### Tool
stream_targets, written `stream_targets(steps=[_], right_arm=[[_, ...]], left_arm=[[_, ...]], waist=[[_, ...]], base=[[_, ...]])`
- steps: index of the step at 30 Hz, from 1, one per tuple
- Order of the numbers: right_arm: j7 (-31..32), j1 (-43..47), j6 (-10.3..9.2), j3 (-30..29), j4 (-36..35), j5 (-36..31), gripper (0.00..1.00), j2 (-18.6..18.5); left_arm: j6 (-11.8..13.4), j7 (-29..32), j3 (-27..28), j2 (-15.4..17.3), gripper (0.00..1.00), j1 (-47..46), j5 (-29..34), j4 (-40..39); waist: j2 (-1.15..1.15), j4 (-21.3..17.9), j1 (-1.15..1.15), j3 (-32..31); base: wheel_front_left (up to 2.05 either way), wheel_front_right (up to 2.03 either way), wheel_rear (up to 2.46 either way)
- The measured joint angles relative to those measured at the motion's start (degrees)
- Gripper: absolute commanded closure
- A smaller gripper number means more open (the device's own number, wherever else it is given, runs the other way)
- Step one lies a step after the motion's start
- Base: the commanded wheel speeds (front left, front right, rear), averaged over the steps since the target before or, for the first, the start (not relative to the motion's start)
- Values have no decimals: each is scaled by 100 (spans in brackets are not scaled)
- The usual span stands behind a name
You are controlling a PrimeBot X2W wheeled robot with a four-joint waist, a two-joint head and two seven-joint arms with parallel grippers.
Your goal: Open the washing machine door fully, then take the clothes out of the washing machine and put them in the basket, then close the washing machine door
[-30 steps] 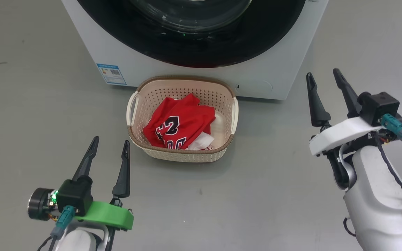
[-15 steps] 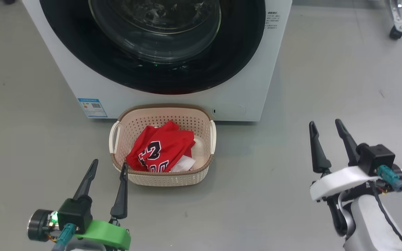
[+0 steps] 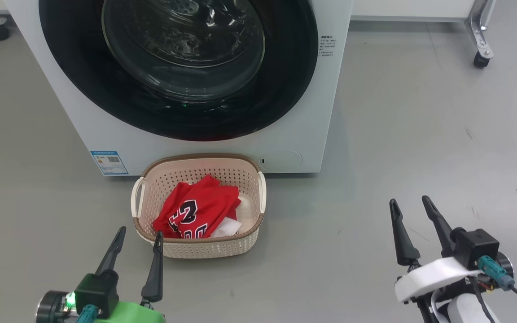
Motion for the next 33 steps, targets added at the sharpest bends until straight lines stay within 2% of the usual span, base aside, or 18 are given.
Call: stream_targets(steps=[12, 33], right_arm=[[0, 551, -154, -27, -304, 0, 0, 29], [0, 904, -248, 15, -705, 0, 0, 65]], left_arm=[[9, 66, -1, -2, 0, 315, -53, -30], [57, 202, -14, -2, 0, 410, -55, -211]], waist=[[0, -41, 0, -225], [0, -56, 0, -274]], base=[[0, 0, 0], [0, 0, 0]])
